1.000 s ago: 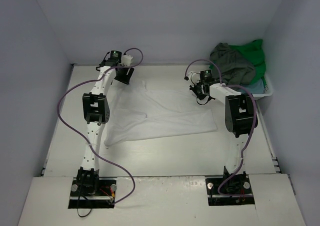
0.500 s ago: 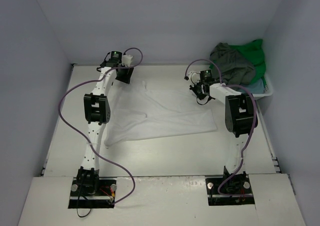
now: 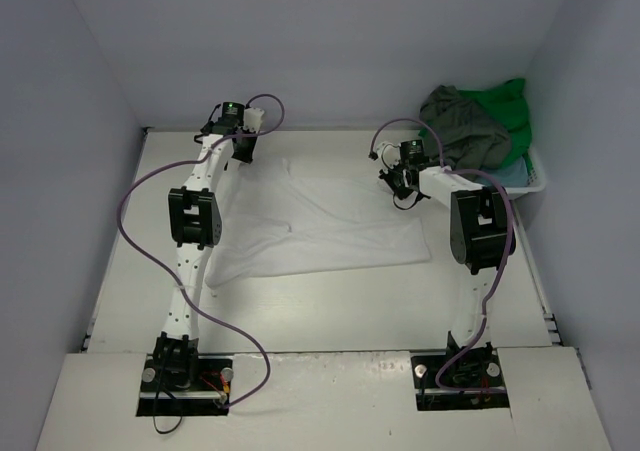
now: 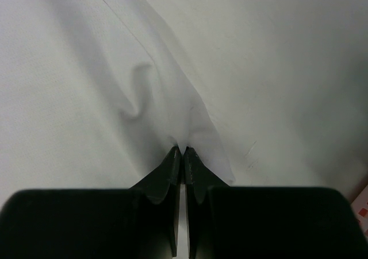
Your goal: Fold and stack the t-shirts
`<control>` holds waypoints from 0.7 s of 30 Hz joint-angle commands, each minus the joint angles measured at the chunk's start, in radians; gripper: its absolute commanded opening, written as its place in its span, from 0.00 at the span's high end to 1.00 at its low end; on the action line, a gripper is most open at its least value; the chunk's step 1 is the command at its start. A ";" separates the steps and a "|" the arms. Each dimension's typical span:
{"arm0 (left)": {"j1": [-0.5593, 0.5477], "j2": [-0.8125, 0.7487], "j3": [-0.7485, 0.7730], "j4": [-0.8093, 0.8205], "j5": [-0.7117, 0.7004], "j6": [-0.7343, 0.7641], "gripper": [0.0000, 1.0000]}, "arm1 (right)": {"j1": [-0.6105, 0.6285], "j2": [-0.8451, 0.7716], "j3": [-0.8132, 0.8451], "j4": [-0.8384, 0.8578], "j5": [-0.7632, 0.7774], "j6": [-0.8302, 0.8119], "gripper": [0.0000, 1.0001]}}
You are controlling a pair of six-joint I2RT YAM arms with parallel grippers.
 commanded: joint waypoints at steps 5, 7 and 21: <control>0.013 -0.025 0.023 0.021 -0.023 -0.015 0.98 | 0.016 -0.015 -0.026 -0.025 -0.038 0.019 1.00; 0.013 -0.033 0.020 0.023 -0.033 -0.018 0.98 | 0.016 -0.013 -0.028 -0.023 -0.038 0.019 1.00; 0.013 -0.220 -0.156 0.095 0.018 -0.049 0.98 | 0.026 -0.039 -0.029 0.003 -0.006 0.025 1.00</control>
